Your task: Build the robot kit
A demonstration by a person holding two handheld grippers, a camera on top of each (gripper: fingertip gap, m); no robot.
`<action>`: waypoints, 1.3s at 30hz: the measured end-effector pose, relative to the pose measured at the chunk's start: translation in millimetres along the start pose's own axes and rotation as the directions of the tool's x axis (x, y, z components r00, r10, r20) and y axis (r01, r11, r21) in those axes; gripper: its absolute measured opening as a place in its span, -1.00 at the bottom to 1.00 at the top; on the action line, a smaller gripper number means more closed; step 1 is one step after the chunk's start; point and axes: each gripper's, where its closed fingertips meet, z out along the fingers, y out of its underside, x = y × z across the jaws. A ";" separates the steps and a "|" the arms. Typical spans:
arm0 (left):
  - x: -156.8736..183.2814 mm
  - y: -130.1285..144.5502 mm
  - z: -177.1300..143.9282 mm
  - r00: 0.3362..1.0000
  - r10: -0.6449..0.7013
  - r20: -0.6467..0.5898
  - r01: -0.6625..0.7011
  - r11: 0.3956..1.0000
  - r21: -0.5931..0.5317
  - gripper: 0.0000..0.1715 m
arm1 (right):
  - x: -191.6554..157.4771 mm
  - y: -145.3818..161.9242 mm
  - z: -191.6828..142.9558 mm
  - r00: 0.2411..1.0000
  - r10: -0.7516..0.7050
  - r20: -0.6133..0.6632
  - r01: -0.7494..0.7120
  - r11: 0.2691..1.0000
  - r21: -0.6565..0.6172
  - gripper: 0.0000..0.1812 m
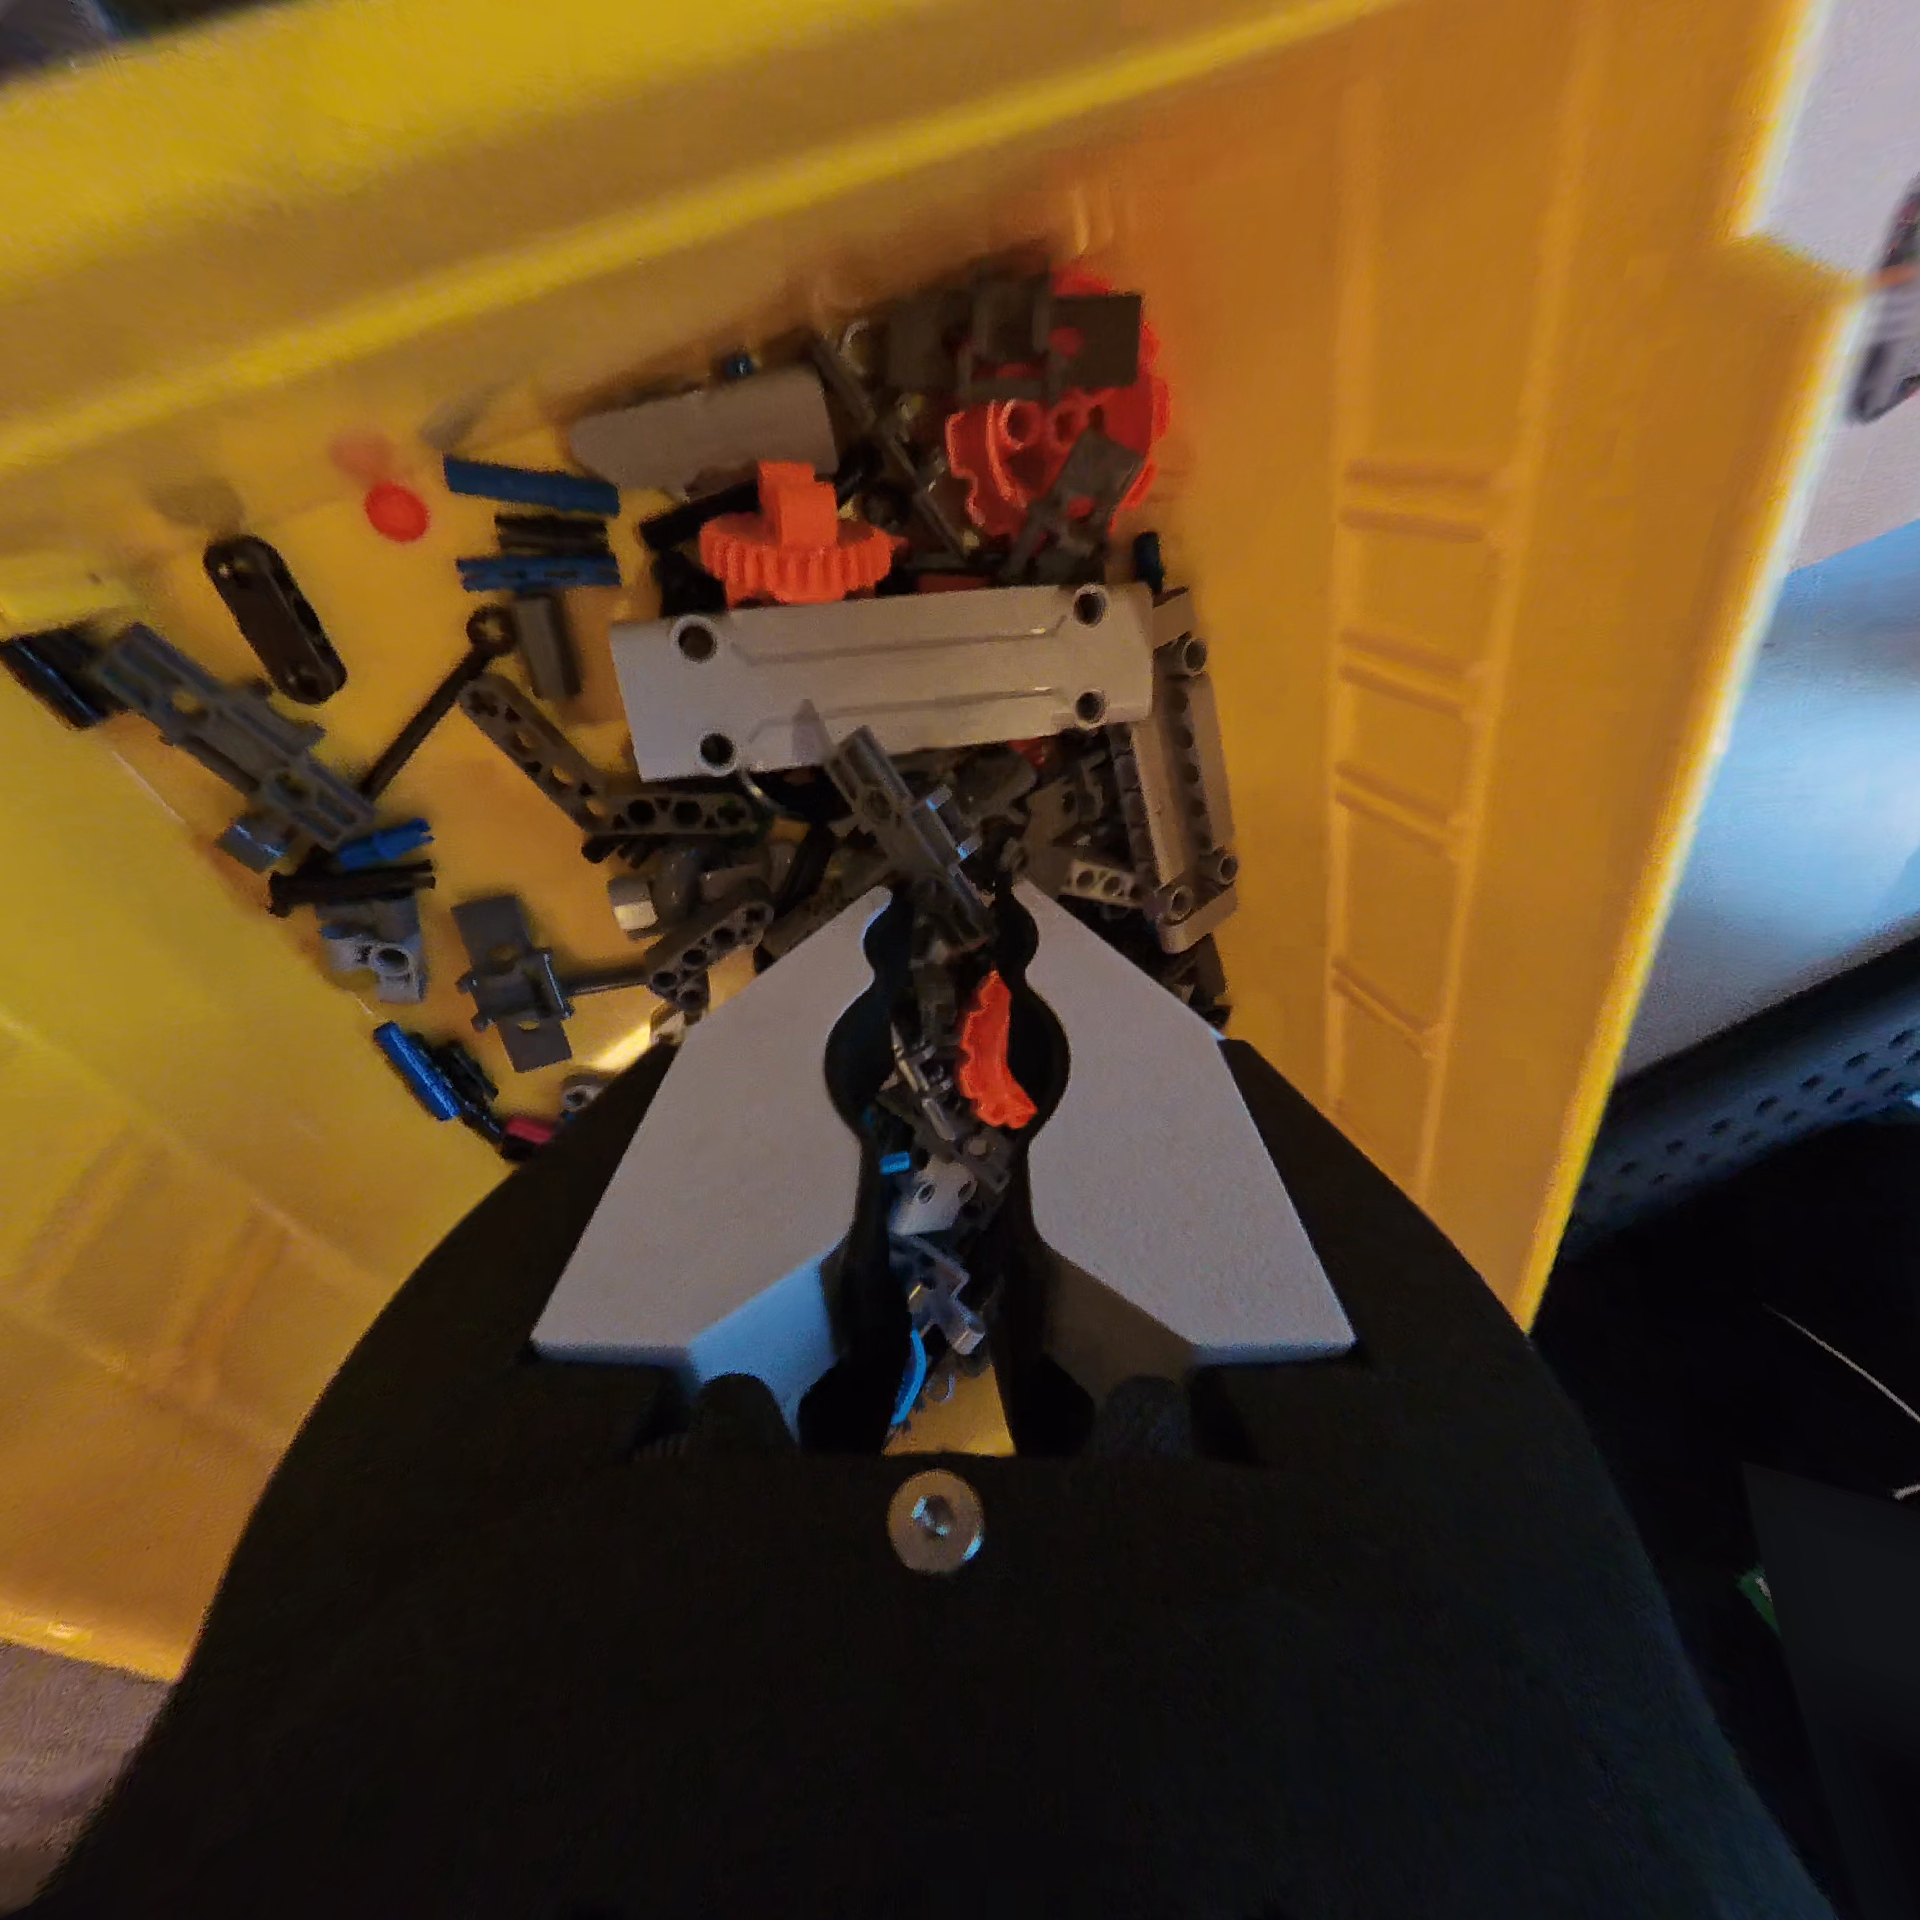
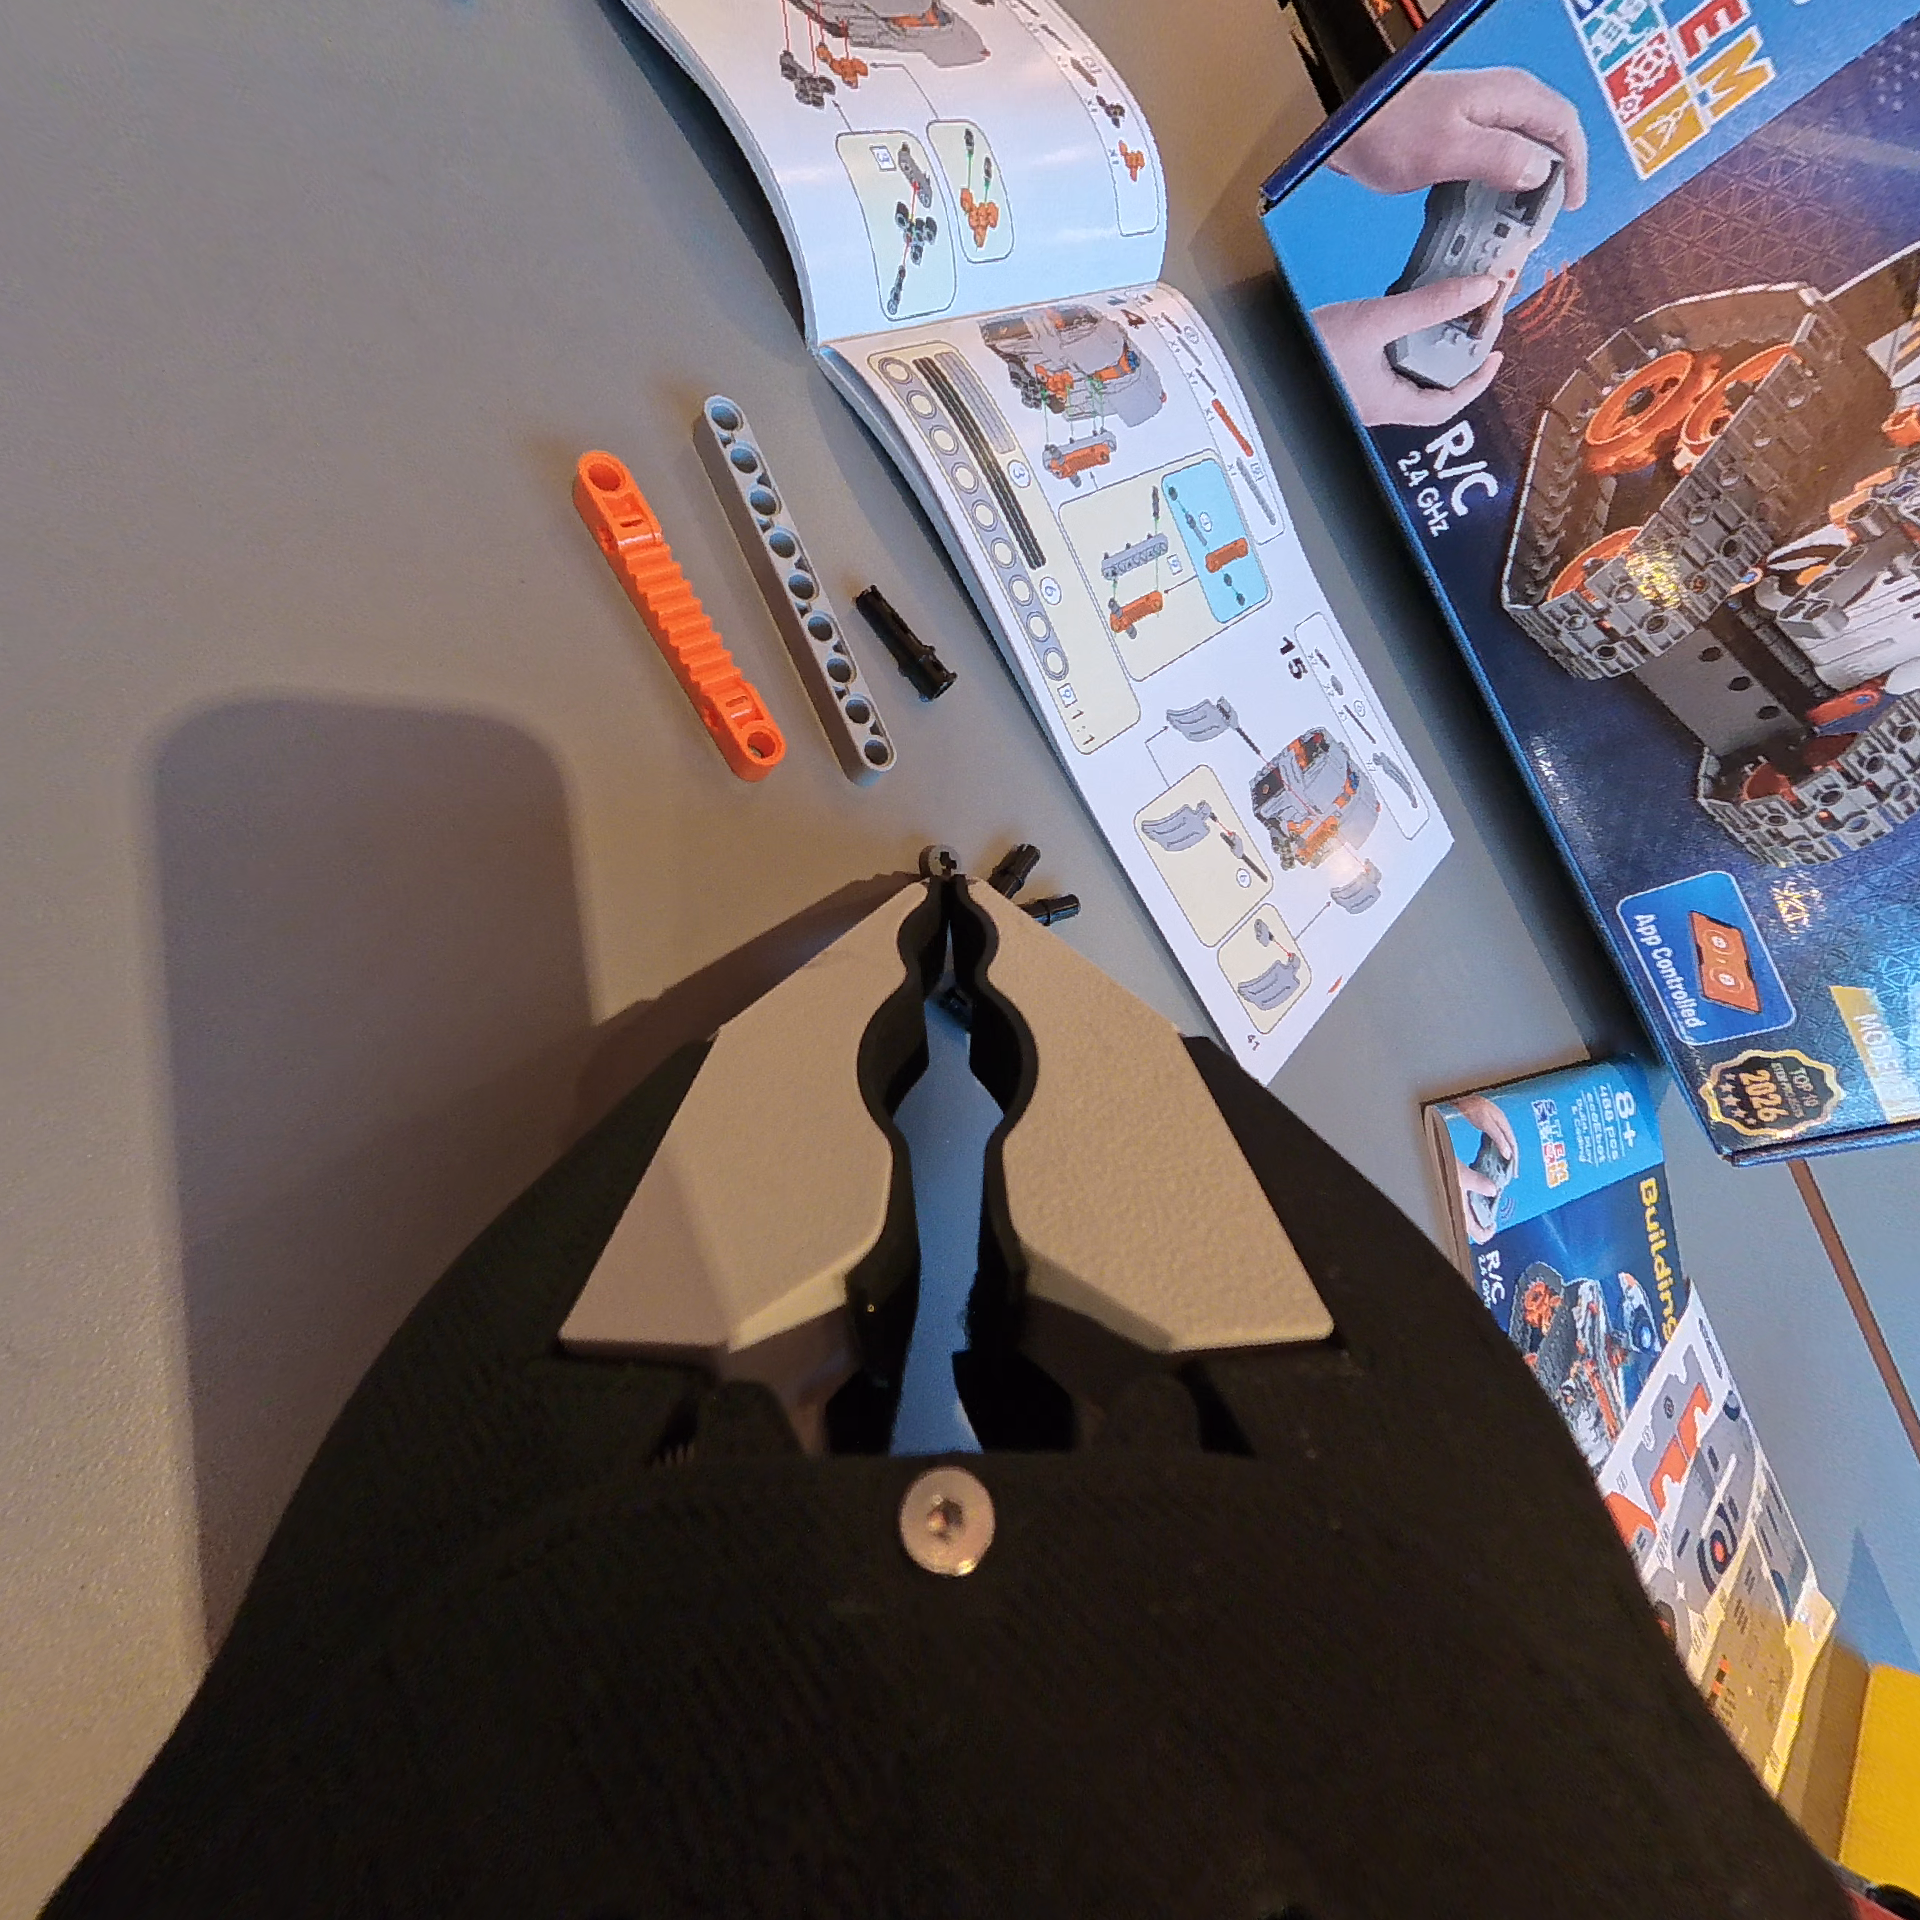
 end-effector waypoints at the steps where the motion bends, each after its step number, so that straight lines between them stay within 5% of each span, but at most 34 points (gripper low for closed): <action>1: 4.0 -4.7 -1.9 1.000 0.007 -0.019 -0.007 1.000 0.024 -0.86 | 0.0 0.0 -0.1 1.000 0.000 0.000 0.000 1.000 0.000 -1.00; 5: 9.9 -26.5 -14.3 0.998 0.054 -0.022 -0.050 0.988 0.146 -0.98 | -0.1 0.1 -0.2 1.000 -0.002 0.000 0.002 1.000 -0.001 -1.00; 6: 11.6 -31.0 -16.6 0.997 0.071 -0.020 -0.066 0.983 0.170 -0.95 | -0.1 0.1 -0.2 1.000 -0.003 0.000 0.003 1.000 -0.001 -1.00; 7: 13.2 -32.7 -17.0 0.996 0.081 -0.021 -0.076 0.981 0.179 -0.70 | -0.2 0.1 -0.3 1.000 -0.004 0.000 0.004 1.000 -0.001 -1.00; 8: 13.9 -30.2 -15.5 0.996 0.085 -0.022 -0.081 0.983 0.163 -0.40 | -0.1 0.0 -0.3 1.000 -0.004 0.000 0.004 1.000 -0.002 -1.00; 18: -9.7 44.2 12.9 0.995 -0.042 0.095 0.061 0.977 -0.203 -0.06 | -0.3 0.1 -0.5 1.000 -0.005 0.001 0.005 1.000 -0.003 -1.00; 20: -3.8 43.4 20.1 0.996 -0.017 0.090 0.038 0.971 -0.235 -0.25 | -0.3 0.0 -0.6 1.000 -0.006 0.000 0.006 1.000 -0.003 -1.00; 29: -2.8 52.3 29.5 0.981 0.072 0.181 -0.008 0.943 -0.331 -0.34 | -0.5 0.1 -0.8 1.000 -0.007 0.002 0.007 1.000 -0.004 -1.00; 32: -8.5 51.2 26.9 0.978 0.082 0.191 -0.016 0.945 -0.326 -0.59 | -0.4 0.2 -0.7 1.000 -0.009 0.000 0.009 1.000 -0.005 -1.00; 39: -17.5 46.5 12.9 0.985 0.063 0.160 -0.021 0.968 -0.251 -0.82 | -0.5 0.2 -0.6 1.000 -0.006 0.002 0.006 1.000 -0.004 -1.00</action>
